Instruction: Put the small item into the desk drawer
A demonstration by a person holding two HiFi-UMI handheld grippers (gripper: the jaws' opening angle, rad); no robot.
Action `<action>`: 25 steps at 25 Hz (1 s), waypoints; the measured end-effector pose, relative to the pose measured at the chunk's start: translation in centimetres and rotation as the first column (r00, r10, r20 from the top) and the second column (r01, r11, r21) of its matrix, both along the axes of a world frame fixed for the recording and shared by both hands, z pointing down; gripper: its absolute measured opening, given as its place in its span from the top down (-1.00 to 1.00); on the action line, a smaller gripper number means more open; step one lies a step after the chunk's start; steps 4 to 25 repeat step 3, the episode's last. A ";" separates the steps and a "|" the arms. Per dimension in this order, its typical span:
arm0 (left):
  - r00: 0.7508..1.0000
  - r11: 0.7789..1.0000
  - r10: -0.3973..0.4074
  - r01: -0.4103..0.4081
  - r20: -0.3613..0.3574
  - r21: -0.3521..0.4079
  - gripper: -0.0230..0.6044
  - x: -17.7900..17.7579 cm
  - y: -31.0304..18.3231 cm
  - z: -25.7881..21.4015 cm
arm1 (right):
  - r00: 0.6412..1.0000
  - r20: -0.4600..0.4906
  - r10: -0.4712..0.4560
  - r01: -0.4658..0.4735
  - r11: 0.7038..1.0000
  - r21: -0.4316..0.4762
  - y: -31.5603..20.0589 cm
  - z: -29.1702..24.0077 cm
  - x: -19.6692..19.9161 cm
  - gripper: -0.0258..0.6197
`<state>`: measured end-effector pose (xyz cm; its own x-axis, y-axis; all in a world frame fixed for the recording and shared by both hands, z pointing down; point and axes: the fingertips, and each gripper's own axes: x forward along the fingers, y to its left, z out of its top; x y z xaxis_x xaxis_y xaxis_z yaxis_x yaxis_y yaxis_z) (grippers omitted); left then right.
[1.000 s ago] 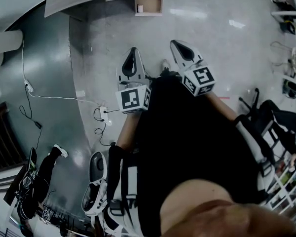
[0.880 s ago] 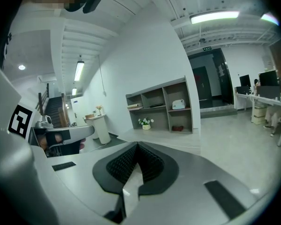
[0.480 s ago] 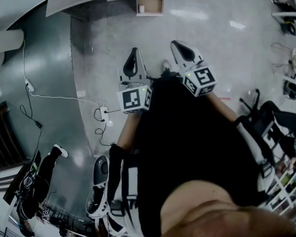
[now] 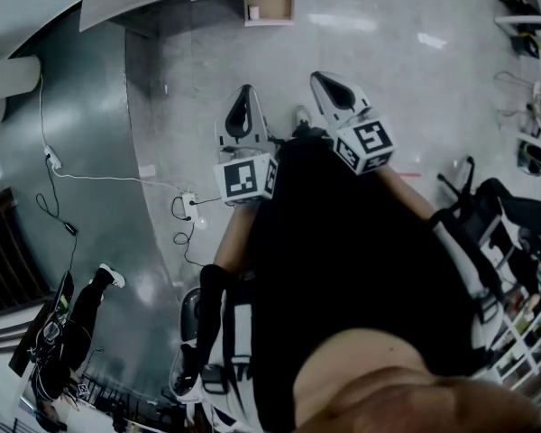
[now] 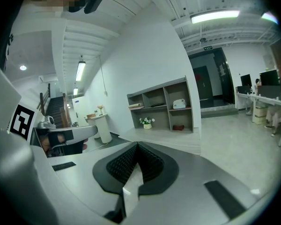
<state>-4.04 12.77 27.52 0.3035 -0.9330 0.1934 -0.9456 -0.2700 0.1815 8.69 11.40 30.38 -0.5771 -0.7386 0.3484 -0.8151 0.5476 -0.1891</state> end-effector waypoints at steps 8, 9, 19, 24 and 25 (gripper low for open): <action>1.000 1.000 0.000 0.000 -0.013 -0.002 0.97 0.4 0.0 0.1 | 1.000 -0.007 0.004 -0.004 1.000 -0.008 0.1 0.1 0.4 0.93; 1.000 1.000 0.000 0.000 -0.013 -0.002 0.97 0.4 0.0 0.1 | 1.000 -0.007 0.004 -0.004 1.000 -0.008 0.1 0.1 0.4 0.93; 1.000 1.000 0.000 0.000 -0.013 -0.002 0.97 0.4 0.0 0.1 | 1.000 -0.007 0.004 -0.004 1.000 -0.008 0.1 0.1 0.4 0.93; 1.000 1.000 0.000 0.000 -0.013 -0.002 0.97 0.4 0.0 0.1 | 1.000 -0.007 0.004 -0.004 1.000 -0.008 0.1 0.1 0.4 0.93; 1.000 1.000 0.000 0.000 -0.013 -0.002 0.97 0.4 0.0 0.1 | 1.000 -0.007 0.004 -0.004 1.000 -0.008 0.1 0.1 0.4 0.93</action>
